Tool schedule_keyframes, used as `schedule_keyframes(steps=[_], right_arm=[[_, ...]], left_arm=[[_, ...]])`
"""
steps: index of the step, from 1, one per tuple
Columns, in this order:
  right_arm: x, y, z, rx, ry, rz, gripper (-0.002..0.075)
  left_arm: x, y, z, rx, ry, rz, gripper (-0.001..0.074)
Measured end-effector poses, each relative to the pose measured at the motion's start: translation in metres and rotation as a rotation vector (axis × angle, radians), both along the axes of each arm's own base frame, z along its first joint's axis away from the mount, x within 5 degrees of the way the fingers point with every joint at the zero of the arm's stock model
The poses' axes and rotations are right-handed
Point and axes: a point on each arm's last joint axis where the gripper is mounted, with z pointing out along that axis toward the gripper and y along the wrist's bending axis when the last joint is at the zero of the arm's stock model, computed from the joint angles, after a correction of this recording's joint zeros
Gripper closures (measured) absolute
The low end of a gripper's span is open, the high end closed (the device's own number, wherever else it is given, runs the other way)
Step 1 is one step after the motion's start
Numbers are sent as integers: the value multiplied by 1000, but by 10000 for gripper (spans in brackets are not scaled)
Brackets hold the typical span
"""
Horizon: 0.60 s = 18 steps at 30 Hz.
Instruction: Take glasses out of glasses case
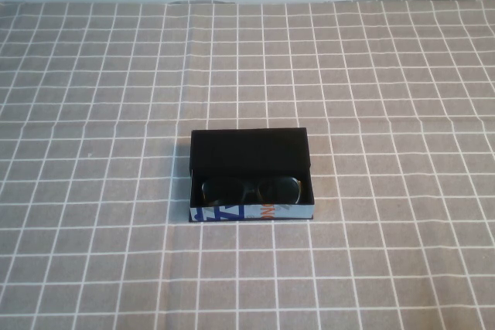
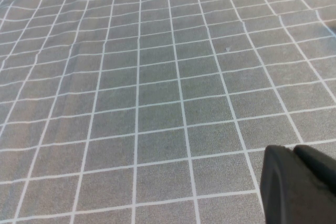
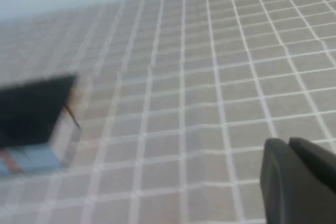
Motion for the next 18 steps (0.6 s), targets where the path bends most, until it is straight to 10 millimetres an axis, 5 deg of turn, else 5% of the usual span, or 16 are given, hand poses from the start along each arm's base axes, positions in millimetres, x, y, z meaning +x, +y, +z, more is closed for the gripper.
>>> schedule_keyframes(steps=[7,13,18], right_arm=[[1,0,14,477,-75,-46,744],[2,-3,18,633,-108,-85,744],[4,10,30,648,32,19,744]], left_arm=[[0,0,0,0,0,0,739],[0,0,0,0,0,0,739],[0,0,0,0,0,0,739]])
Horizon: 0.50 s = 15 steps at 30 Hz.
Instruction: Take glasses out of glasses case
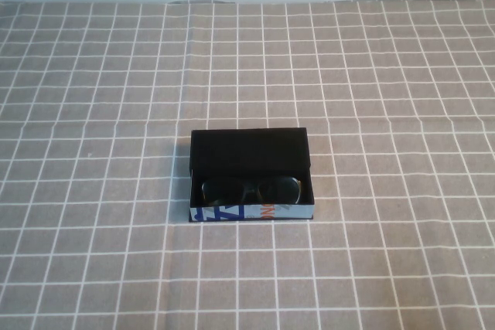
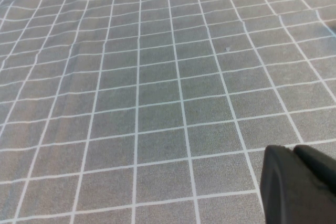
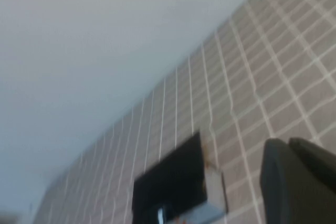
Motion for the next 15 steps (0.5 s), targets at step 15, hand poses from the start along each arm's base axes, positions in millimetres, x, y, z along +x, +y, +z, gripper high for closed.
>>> schedule_keyframes(steps=[15], right_arm=[[119,33,85,-554,456,573,744]], left_arm=[[0,0,0,0,0,0,739]])
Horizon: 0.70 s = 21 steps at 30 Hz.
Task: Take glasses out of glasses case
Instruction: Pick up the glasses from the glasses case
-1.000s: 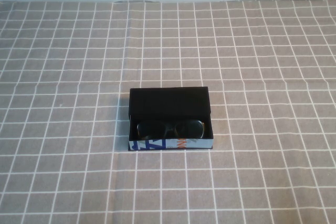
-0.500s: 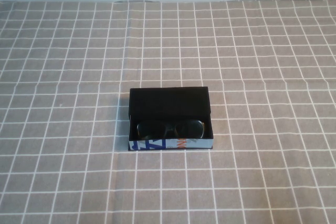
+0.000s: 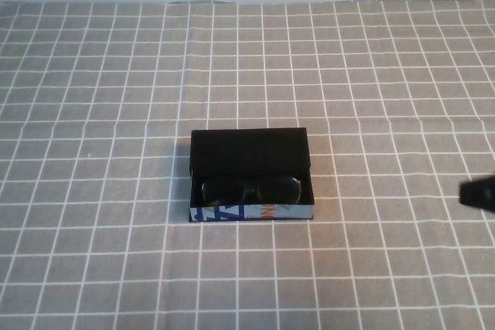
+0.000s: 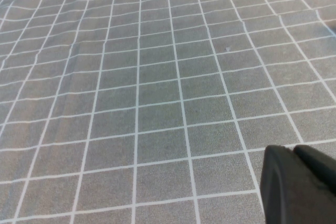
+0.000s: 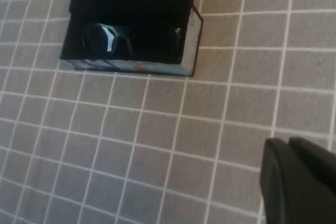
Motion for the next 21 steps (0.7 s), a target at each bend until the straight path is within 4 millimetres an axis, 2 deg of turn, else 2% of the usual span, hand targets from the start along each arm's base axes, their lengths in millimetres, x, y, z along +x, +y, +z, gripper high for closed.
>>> schedule_keyframes(steps=[4,11,15,18,21], right_arm=[[43,20,9,-74,6,128,744],[103,85,19,-238,-48,411,744],[123,126,10,-373,-80,640,744],[131,150,4,-447,-120,811,738],[138,171,0,-494,-184,956,694]], left_arm=[[0,0,0,0,0,0,739],[0,0,0,0,0,0,739],[0,0,0,0,0,0,739],[0,0,0,0,0,0,739],[0,0,0,0,0,0,739]])
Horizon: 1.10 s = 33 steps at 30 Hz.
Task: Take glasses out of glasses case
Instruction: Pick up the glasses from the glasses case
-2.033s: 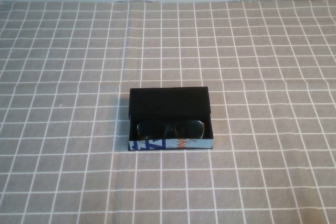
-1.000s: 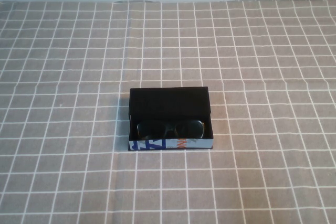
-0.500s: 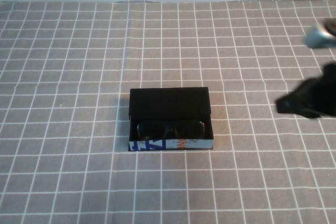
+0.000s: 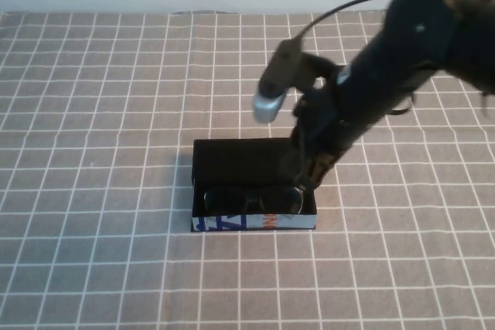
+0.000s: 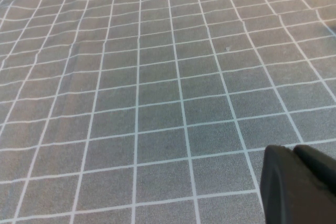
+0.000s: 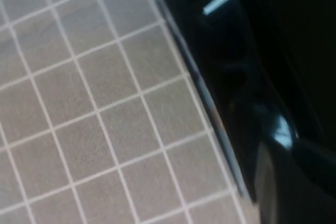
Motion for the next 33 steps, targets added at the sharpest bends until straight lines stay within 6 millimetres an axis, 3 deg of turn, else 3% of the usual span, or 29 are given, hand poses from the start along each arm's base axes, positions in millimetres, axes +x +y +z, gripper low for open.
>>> schedule_keyframes(steps=[3,7,9,18,33], right_arm=[[6,20,-11,-37,-14,132,597],[18,38,-31,-73,-5,192,449],[27,43,-44,-98,0,201,412],[47,55,-76,-150,-26,276,388],[57,58,-88,-158,-73,279,387]], left_arm=[[0,0,0,0,0,0,739],[0,0,0,0,0,0,739],[0,0,0,0,0,0,739],[0,0,0,0,0,0,739],[0,0,0,0,0,0,739]])
